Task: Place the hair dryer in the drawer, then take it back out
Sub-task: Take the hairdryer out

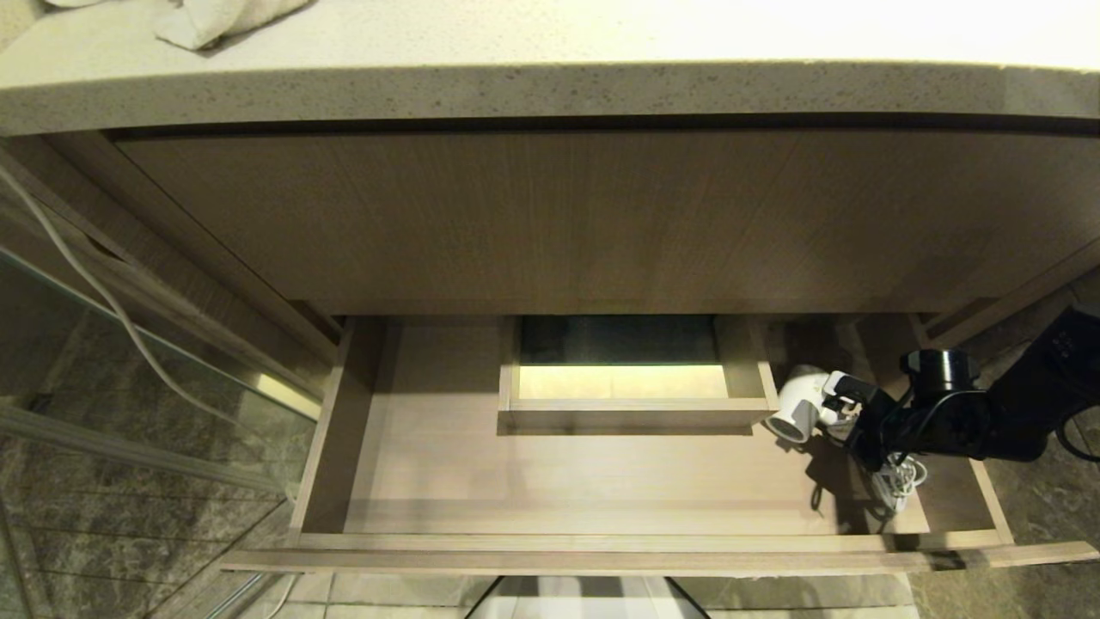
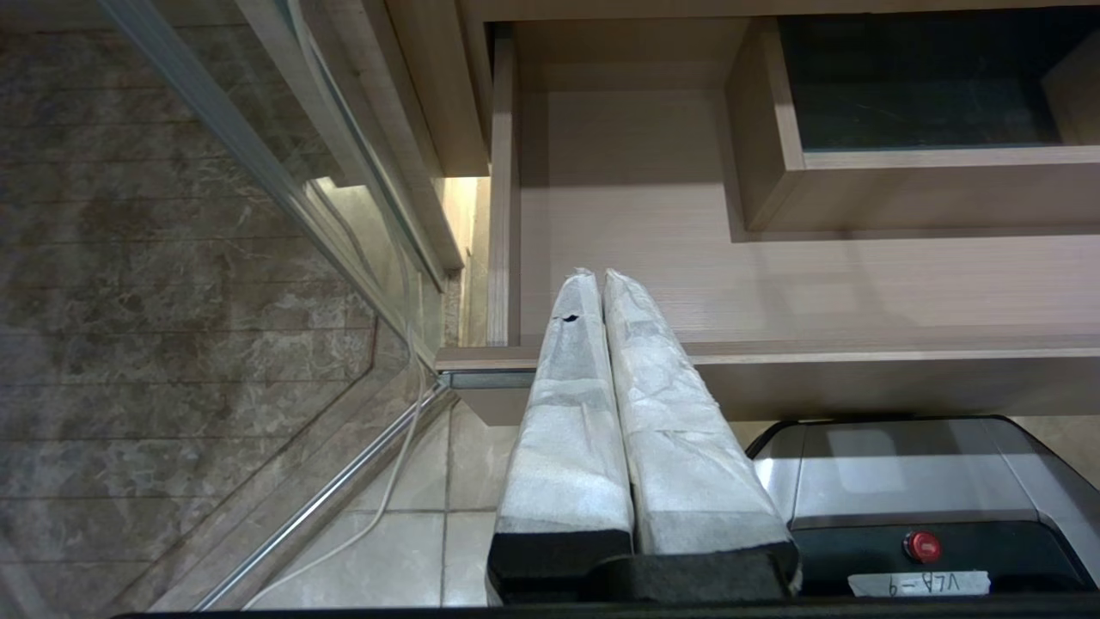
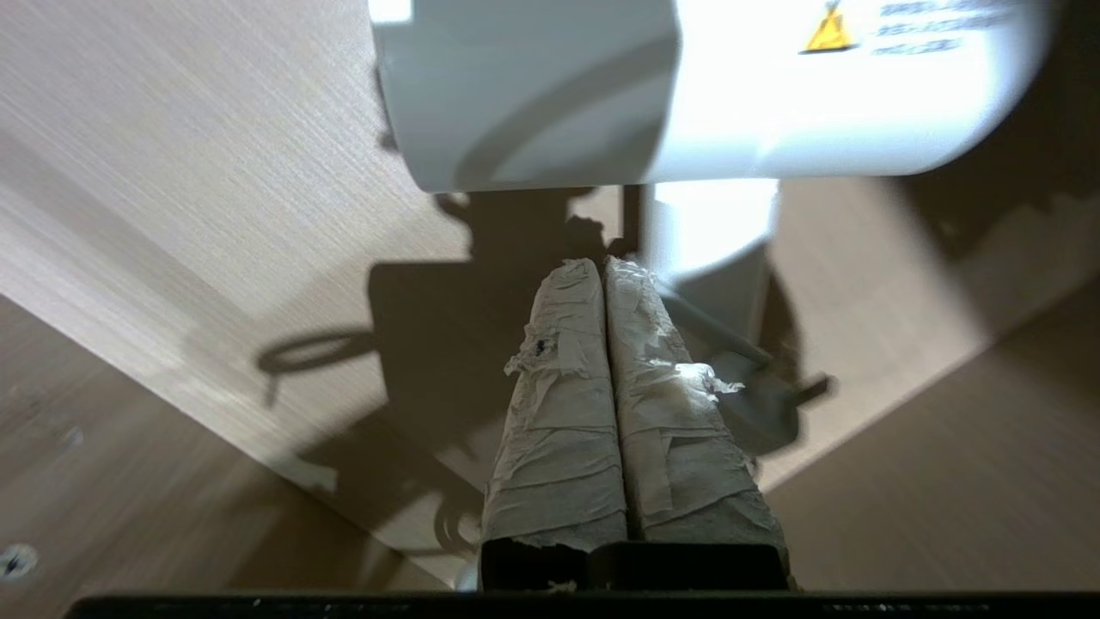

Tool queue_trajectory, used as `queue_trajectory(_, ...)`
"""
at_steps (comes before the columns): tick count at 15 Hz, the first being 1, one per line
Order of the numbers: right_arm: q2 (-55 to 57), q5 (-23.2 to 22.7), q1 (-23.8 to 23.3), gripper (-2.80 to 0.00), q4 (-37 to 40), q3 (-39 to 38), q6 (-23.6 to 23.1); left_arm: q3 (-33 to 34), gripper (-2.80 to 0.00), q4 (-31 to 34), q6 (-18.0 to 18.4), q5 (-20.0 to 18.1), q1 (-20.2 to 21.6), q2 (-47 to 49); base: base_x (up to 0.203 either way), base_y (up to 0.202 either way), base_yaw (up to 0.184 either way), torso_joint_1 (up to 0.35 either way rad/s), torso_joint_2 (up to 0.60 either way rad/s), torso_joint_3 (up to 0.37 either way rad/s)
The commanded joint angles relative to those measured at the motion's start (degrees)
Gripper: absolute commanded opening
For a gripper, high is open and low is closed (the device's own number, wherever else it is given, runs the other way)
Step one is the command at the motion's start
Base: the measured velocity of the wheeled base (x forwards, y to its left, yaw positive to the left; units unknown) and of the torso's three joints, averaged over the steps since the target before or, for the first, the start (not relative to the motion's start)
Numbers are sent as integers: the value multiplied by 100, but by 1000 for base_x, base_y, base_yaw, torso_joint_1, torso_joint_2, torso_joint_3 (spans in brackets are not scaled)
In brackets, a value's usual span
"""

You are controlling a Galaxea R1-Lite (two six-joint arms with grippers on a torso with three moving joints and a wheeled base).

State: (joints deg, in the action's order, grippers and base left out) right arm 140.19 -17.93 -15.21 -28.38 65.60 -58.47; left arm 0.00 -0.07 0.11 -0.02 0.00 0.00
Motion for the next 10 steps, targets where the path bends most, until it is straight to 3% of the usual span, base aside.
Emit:
queue_trajectory(1,-308,-9,-17,-280,-10,-117,-33,0,-280,-2,-2,2,0,-9,0,0,0,0,0,0)
queue_trajectory(10,-598,-26,-17,-280,-89,-522,-24,0,-280,-2,-2,2,0,-9,0,0,0,0,0,0)
